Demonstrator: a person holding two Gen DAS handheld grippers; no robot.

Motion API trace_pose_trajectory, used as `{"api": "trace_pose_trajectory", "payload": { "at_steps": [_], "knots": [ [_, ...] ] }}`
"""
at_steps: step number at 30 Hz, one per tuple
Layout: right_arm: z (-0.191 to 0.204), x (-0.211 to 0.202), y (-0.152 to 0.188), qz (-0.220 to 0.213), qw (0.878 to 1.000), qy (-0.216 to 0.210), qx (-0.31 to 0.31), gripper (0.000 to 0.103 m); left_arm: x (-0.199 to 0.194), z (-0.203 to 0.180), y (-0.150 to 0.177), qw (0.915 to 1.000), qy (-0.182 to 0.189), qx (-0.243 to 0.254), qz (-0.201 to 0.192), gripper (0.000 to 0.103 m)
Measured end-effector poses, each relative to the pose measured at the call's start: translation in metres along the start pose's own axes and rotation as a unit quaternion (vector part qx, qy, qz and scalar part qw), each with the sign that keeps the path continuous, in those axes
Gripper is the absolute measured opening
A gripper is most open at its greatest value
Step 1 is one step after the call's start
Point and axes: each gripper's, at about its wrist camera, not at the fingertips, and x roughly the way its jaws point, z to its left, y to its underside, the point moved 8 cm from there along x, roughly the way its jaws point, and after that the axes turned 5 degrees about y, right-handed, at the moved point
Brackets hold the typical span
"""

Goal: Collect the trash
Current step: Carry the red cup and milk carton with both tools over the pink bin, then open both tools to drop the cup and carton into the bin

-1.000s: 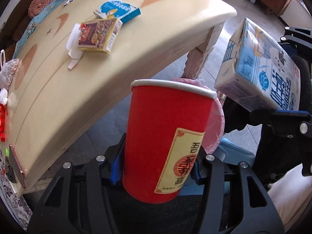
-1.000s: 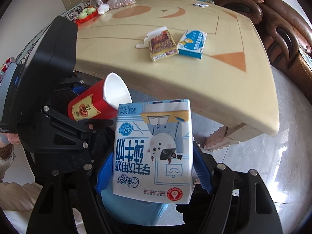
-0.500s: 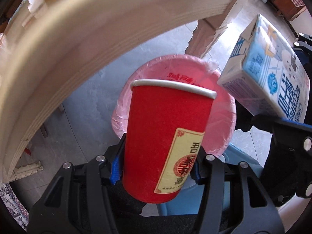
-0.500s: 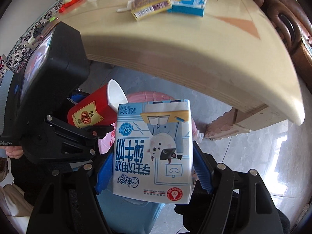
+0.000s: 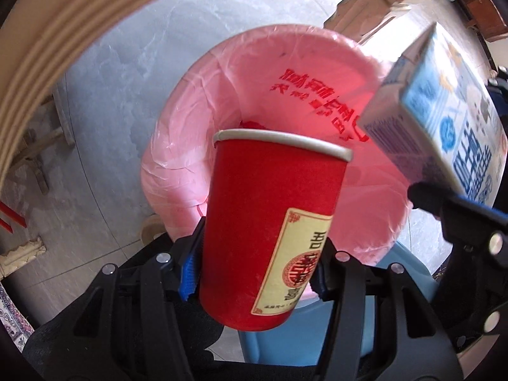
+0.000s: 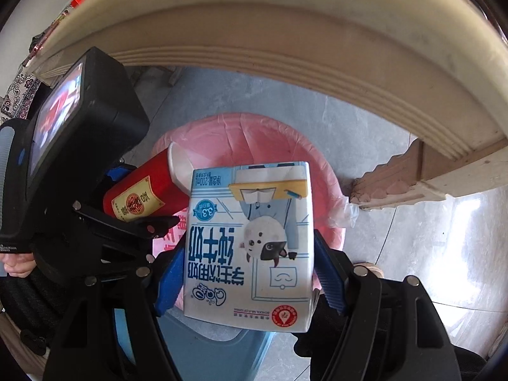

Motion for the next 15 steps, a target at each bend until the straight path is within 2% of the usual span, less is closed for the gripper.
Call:
{"api": "trace_pose_trajectory", "payload": {
  "at_steps": [9,13,15],
  "knots": [
    [0.001,0.043,0.009,0.045,0.999,-0.021,0.003,0.07,0.03,0.007,-0.007,0.9986,0.015,-0.016,0.048,0.054],
    [0.001,0.053,0.012,0.057,0.998,-0.023,0.005,0.07,0.036,0.011,-0.01,0.9971,0.032,-0.032,0.061,0.054],
    [0.0,0.057,0.013,0.063,0.998,-0.03,0.011,0.07,0.036,0.008,-0.009,0.9955,0.053,-0.04,0.067,0.054]
  ]
}}
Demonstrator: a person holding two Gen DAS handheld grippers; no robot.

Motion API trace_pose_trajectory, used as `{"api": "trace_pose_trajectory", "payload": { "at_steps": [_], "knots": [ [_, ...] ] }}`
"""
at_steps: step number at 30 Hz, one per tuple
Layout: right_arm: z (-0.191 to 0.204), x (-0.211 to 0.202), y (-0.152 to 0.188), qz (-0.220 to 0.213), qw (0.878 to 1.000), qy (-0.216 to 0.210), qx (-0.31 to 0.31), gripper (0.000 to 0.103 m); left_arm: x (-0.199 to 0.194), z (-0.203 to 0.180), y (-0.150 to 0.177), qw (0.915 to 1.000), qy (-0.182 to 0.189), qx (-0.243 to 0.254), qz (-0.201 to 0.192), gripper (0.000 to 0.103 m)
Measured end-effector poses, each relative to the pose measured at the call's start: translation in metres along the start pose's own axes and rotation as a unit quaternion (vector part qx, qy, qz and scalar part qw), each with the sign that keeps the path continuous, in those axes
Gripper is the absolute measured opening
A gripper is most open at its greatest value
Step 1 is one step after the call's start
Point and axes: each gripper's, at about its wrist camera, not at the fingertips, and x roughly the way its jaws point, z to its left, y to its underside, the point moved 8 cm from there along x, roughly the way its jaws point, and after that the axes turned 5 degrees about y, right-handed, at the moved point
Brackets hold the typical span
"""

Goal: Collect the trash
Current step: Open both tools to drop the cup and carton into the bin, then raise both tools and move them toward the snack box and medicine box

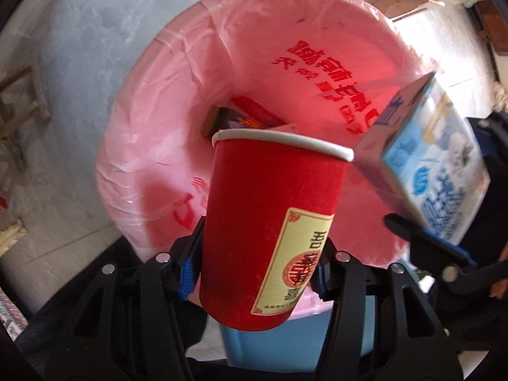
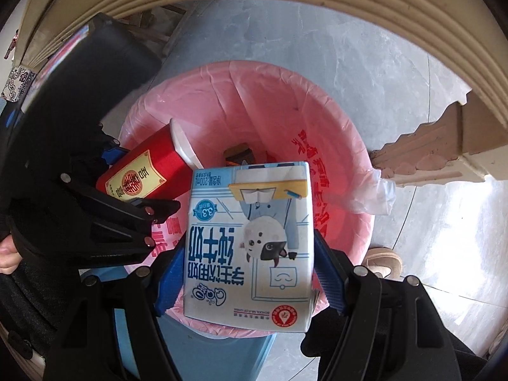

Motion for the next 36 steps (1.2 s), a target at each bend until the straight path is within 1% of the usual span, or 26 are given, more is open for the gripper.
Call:
{"api": "trace_pose_trajectory", "payload": {
  "at_steps": [1,3,8,9,10,11,25,31,33,34,36],
  "knots": [
    [0.0,0.001,0.001,0.001,1.0,-0.001,0.0,0.07,0.0,0.0,-0.001,1.0,0.0,0.0,-0.001,0.054],
    [-0.001,0.003,0.0,0.003,1.0,0.001,-0.001,0.07,0.001,0.001,-0.001,0.9999,-0.012,0.004,-0.001,0.054],
    [-0.003,0.009,-0.003,0.013,1.0,0.006,0.002,0.073,0.004,0.004,-0.002,0.9996,-0.023,-0.002,0.015,0.056],
    [-0.003,0.01,-0.003,0.013,1.0,0.006,0.002,0.075,0.005,0.005,-0.003,0.9995,-0.029,-0.002,0.016,0.064],
    [-0.003,0.011,-0.003,0.013,1.0,0.007,0.001,0.078,0.006,0.006,-0.003,0.9993,-0.034,0.0,0.016,0.068],
    [-0.003,0.01,-0.004,0.012,1.0,0.009,0.001,0.079,0.005,0.005,-0.003,0.9992,-0.038,0.002,0.014,0.07],
    [-0.003,0.009,-0.003,0.005,1.0,0.02,0.0,0.079,-0.003,0.005,-0.003,0.9991,-0.043,0.001,0.003,0.071],
    [0.001,0.005,-0.002,-0.001,1.0,0.025,-0.001,0.079,-0.01,0.003,-0.003,0.9985,-0.054,0.002,-0.006,0.071],
    [0.002,-0.003,-0.001,-0.006,1.0,0.02,0.001,0.079,-0.018,0.001,0.001,0.9987,-0.049,-0.002,-0.011,0.071],
    [0.002,-0.009,0.0,-0.009,1.0,0.015,0.004,0.079,-0.025,-0.001,0.004,0.9991,-0.04,-0.006,-0.016,0.071],
    [0.004,-0.03,0.003,-0.024,1.0,0.01,0.008,0.079,-0.045,-0.008,0.013,0.999,-0.027,-0.008,-0.034,0.071]
  ]
}}
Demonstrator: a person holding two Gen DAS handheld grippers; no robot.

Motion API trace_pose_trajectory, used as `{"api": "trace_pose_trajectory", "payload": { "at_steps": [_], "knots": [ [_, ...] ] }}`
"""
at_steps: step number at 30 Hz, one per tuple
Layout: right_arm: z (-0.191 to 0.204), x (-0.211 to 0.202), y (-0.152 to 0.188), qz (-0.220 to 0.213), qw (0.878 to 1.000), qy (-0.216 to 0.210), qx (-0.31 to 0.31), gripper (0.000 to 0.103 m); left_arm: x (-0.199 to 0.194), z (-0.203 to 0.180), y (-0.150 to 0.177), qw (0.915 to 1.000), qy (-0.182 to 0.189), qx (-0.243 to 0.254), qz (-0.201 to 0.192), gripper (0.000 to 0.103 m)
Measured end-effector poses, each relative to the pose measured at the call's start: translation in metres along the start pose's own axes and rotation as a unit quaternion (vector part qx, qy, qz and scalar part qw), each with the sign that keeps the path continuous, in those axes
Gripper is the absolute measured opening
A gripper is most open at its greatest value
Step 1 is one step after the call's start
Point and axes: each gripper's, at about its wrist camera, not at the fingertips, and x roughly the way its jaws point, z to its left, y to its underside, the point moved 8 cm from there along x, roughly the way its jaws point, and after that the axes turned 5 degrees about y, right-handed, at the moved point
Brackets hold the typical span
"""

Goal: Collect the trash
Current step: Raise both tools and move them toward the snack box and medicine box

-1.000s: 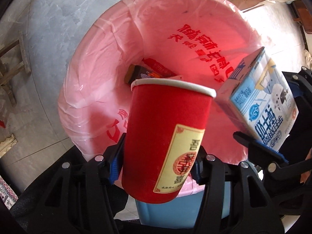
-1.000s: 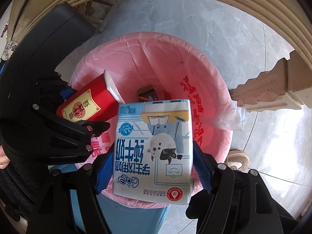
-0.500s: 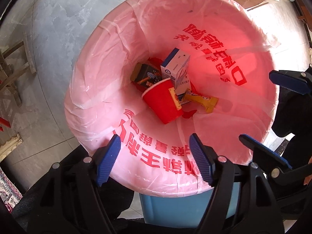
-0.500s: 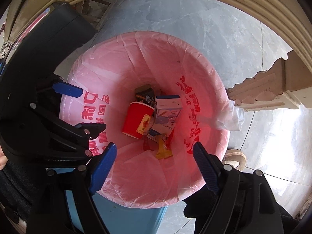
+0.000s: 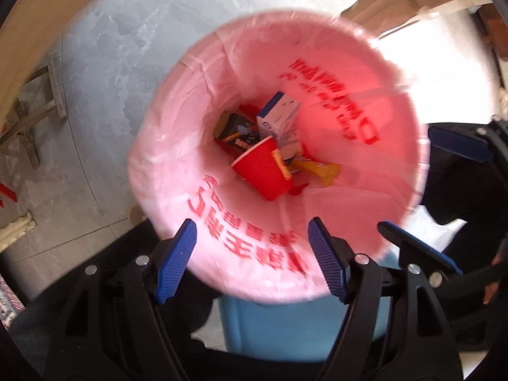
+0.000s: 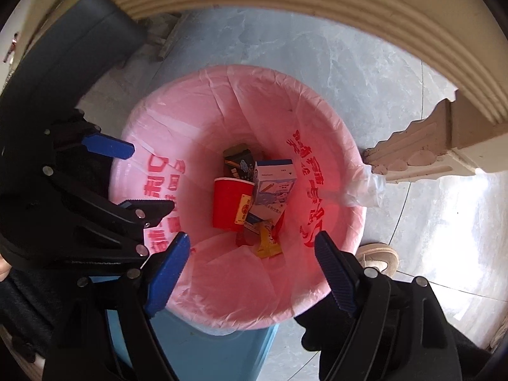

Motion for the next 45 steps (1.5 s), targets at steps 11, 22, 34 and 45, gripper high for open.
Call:
{"api": "trace_pose_trajectory", "payload": {
  "at_steps": [11,22,34,45],
  "knots": [
    [-0.007,-0.201,-0.03,-0.143,0.989,-0.037,-0.003,0.092,-0.238,-0.017,0.021,0.9804,0.013,-0.024,-0.195,0.083],
    [-0.053,-0.382,-0.116,-0.275,0.961,-0.032,0.021,0.096,-0.419,0.008,-0.029,0.9533,-0.003,-0.115,-0.279,0.086],
    [-0.069,-0.398,-0.17,-0.277,0.96,-0.034,0.023,0.096,-0.397,0.013,-0.07,0.9597,0.018,-0.143,-0.242,0.087],
    [-0.074,-0.34,-0.203,-0.227,0.972,-0.043,0.035,0.096,-0.328,0.042,-0.095,0.9609,0.029,-0.195,-0.194,0.087]
  ]
}}
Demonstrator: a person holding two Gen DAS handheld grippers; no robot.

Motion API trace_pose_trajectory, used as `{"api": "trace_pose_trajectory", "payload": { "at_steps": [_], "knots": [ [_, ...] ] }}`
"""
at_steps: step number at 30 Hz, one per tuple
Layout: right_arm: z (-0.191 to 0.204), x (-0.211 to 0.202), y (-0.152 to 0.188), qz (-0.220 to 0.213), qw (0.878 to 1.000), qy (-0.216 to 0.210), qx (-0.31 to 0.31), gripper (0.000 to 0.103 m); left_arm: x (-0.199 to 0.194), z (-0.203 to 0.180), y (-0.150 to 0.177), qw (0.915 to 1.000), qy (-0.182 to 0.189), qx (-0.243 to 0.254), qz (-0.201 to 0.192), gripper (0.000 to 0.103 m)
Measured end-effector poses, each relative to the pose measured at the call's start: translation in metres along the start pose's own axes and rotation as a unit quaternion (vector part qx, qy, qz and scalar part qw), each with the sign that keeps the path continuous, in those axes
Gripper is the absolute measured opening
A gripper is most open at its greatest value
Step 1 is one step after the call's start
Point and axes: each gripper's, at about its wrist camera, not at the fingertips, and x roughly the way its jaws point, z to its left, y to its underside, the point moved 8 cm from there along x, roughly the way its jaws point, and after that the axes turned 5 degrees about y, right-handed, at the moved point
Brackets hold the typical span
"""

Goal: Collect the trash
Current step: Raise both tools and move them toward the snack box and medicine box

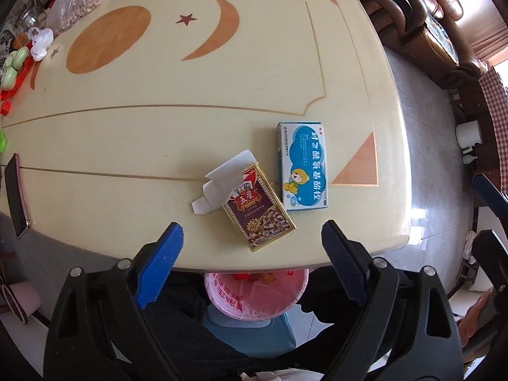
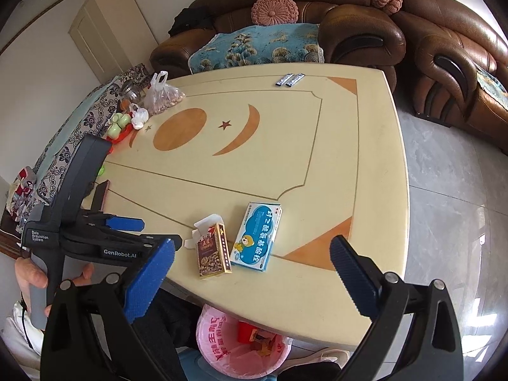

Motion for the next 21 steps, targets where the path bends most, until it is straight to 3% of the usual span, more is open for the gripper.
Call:
{"api": "trace_pose_trajectory", "payload": {
  "at_steps": [12,21],
  "knots": [
    [-0.002,0.12,-0.002,0.099,0.995,0.009,0.013,0.096,0.059,0.022,-0.007,0.9976,-0.007,-0.064,0.024,0.087],
    [0.001,0.181,0.005,0.147,0.989,0.013,0.029,0.096,0.091,0.029,-0.008,0.9941,0.01,-0.098,0.045,0.087]
  ]
}}
